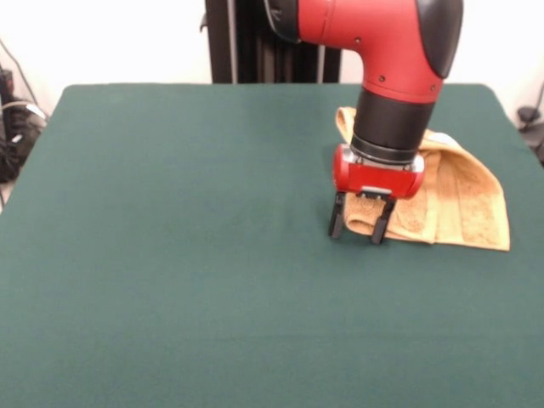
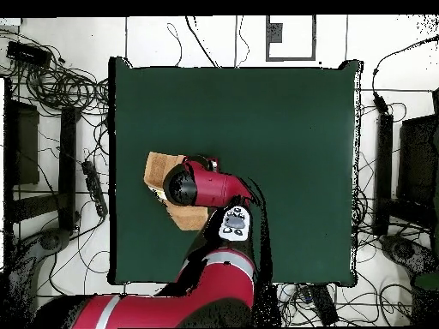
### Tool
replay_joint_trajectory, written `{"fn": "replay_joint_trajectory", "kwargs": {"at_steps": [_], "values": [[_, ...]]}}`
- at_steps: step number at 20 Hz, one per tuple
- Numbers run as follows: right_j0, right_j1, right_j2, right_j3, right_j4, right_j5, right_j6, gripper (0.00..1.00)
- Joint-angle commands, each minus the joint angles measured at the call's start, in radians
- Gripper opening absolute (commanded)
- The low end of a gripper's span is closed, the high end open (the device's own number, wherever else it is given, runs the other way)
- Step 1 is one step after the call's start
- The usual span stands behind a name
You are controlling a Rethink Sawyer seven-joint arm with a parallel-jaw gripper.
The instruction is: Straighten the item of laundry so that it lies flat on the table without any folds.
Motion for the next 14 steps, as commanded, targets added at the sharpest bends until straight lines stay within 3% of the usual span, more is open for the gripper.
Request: {"fn": "replay_joint_trajectory", "kwargs": {"at_steps": [1, 14], "values": [[0.049, 0.067, 0.069, 0.068, 0.004, 0.042, 0.181, 1.00], [0.048, 0.062, 0.071, 0.068, 0.009, 0.059, 0.182, 1.00]]}}
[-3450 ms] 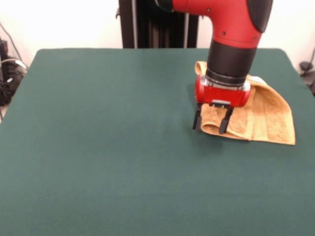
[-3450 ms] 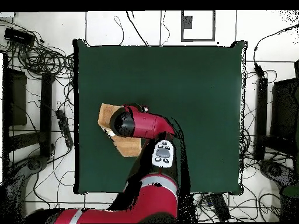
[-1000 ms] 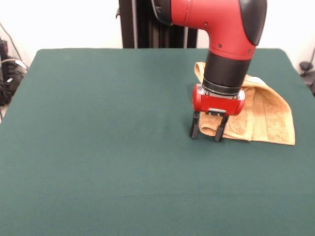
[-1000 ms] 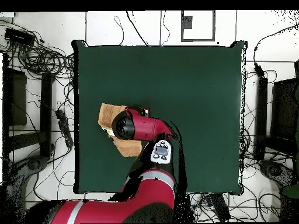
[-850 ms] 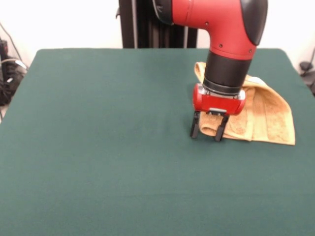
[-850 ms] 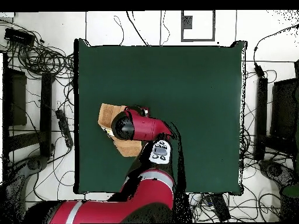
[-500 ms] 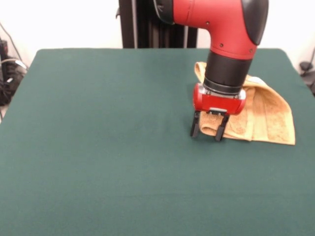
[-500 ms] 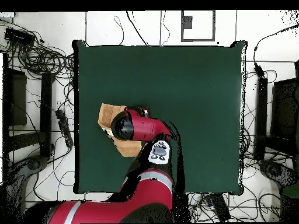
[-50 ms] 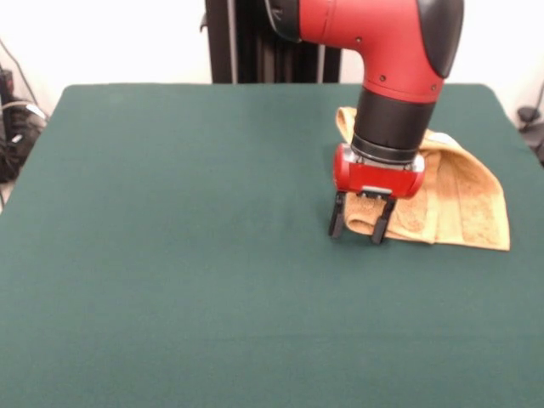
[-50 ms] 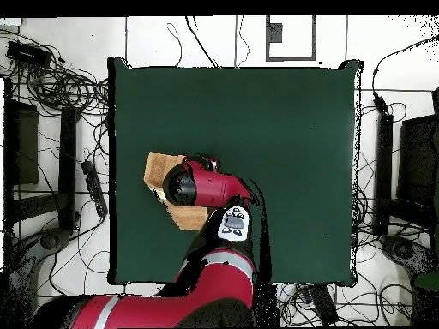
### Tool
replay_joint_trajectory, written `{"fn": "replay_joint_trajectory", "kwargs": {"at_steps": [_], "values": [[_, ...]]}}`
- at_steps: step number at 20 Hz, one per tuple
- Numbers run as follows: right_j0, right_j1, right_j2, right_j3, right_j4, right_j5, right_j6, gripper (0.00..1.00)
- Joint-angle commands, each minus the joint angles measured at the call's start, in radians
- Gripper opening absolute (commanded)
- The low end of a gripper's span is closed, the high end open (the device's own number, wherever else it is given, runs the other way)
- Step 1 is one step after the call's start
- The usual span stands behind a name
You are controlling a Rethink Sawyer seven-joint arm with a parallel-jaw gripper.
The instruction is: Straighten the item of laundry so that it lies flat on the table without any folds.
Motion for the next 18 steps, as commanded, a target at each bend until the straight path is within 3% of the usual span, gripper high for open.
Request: {"fn": "replay_joint_trajectory", "kwargs": {"at_steps": [1, 18], "values": [[0.047, 0.060, 0.072, 0.070, 0.013, 0.062, 0.186, 1.00], [0.084, -0.053, 0.015, 0.074, 0.029, 0.198, 0.186, 1.00]]}}
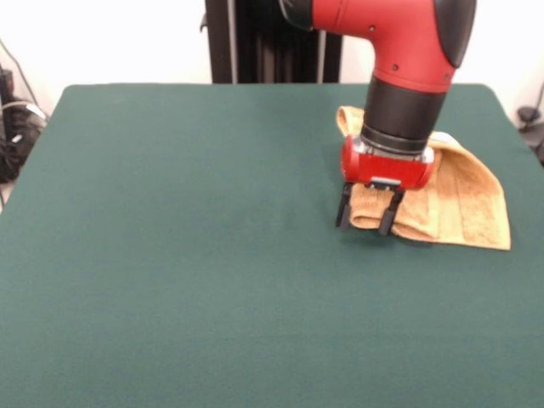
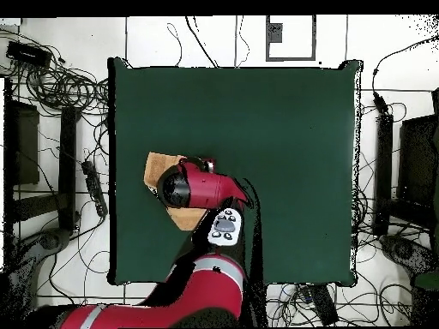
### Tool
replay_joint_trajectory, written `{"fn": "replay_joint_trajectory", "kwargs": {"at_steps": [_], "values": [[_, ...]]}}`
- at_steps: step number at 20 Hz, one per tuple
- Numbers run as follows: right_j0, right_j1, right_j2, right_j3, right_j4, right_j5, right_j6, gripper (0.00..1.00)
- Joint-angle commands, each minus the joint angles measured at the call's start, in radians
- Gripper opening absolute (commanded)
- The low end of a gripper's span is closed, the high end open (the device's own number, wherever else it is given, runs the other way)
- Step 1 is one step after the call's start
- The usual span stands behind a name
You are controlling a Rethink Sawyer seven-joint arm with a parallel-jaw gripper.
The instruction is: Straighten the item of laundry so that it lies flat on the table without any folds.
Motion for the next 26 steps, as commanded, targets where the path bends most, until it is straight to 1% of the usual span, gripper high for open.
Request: {"fn": "replay_joint_trajectory", "kwargs": {"at_steps": [1, 9, 14, 23, 26], "values": [[0.040, -0.040, 0.046, 0.072, 0.028, 0.180, 0.183, 1.00], [0.033, -0.060, 0.044, 0.053, 0.020, 0.228, 0.171, 1.00], [0.030, -0.057, 0.054, 0.067, 0.014, 0.207, 0.176, 1.00], [0.022, -0.050, 0.062, 0.056, 0.015, 0.202, 0.174, 1.00], [0.012, -0.041, 0.075, 0.064, 0.010, 0.182, 0.168, 1.00]]}}
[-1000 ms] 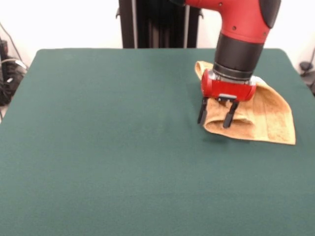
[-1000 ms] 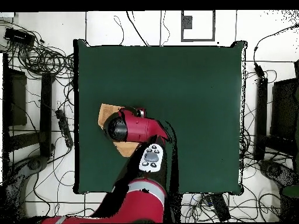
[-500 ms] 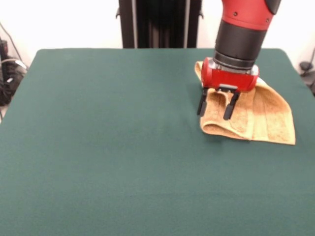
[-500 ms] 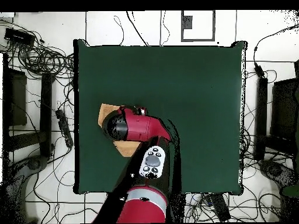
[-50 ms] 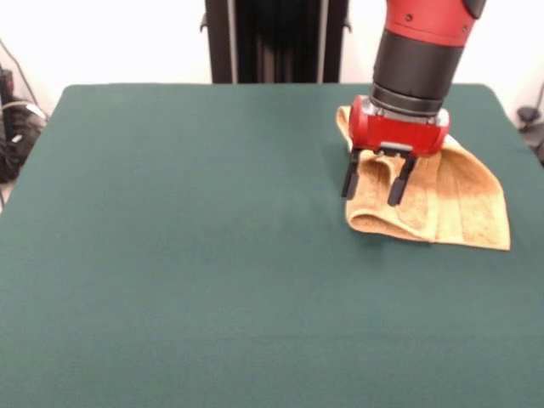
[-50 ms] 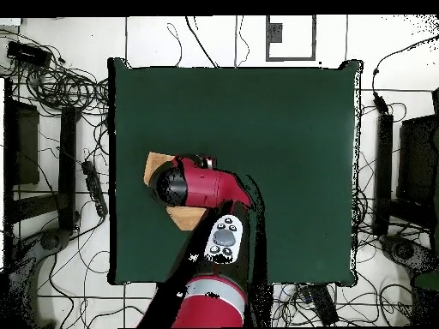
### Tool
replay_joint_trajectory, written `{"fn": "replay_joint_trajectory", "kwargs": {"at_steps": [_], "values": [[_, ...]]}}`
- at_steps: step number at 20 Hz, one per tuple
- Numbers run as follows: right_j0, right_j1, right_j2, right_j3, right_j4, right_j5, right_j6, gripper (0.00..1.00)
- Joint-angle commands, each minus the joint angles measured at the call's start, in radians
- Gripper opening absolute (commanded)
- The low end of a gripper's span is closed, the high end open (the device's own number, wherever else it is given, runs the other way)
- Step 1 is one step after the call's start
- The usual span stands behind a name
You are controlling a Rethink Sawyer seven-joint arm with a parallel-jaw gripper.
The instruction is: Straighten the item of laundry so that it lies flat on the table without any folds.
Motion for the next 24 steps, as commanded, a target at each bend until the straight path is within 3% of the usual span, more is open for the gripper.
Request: {"fn": "replay_joint_trajectory", "kwargs": {"at_steps": [1, 13, 24], "values": [[0.001, 0.064, 0.096, 0.054, 0.008, 0.061, 0.164, 1.00], [0.003, 0.173, 0.098, 0.073, 0.010, -0.037, 0.203, 1.00], [0.031, 0.199, 0.084, 0.082, 0.048, -0.069, 0.252, 1.00]]}}
